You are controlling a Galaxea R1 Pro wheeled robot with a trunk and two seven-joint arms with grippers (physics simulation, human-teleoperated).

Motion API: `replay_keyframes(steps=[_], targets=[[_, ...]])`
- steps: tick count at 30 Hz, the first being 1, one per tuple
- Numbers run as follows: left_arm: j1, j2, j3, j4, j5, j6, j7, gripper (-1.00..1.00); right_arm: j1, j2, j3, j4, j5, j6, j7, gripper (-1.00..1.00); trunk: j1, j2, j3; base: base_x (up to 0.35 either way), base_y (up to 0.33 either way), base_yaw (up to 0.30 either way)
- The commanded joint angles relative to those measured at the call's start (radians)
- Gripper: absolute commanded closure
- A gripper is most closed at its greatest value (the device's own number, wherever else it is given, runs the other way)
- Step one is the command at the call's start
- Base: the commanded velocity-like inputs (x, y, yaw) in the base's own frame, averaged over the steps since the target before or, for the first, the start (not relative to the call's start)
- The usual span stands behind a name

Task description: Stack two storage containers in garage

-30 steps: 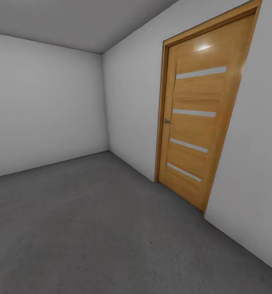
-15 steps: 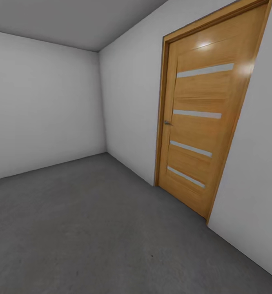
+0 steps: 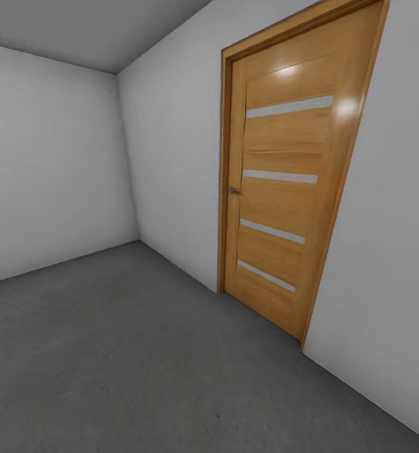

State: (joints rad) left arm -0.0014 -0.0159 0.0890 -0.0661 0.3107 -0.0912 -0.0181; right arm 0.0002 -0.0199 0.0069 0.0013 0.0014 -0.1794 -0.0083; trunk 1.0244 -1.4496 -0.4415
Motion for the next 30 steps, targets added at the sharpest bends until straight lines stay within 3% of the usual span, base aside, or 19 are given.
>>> replay_keyframes(steps=[1, 16, 30], targets=[[0.000, 0.000, 0.008, 0.000, 0.001, -0.002, -0.002, -1.00, 0.000, 0.000, 0.001, 0.000, 0.000, -0.003, -0.001, -1.00, 0.001, 0.000, -0.001, 0.324, 0.000, -0.246], [0.000, 0.001, 0.008, 0.000, 0.001, -0.002, -0.005, -1.00, 0.000, 0.000, 0.001, 0.000, 0.000, -0.003, -0.001, -1.00, 0.001, 0.000, -0.001, 0.324, 0.069, -0.242], [0.000, 0.001, 0.008, 0.000, 0.001, -0.002, -0.006, -1.00, 0.000, -0.002, 0.001, 0.000, 0.001, -0.002, 0.001, -1.00, 0.001, 0.000, -0.001, 0.324, 0.116, -0.022]])
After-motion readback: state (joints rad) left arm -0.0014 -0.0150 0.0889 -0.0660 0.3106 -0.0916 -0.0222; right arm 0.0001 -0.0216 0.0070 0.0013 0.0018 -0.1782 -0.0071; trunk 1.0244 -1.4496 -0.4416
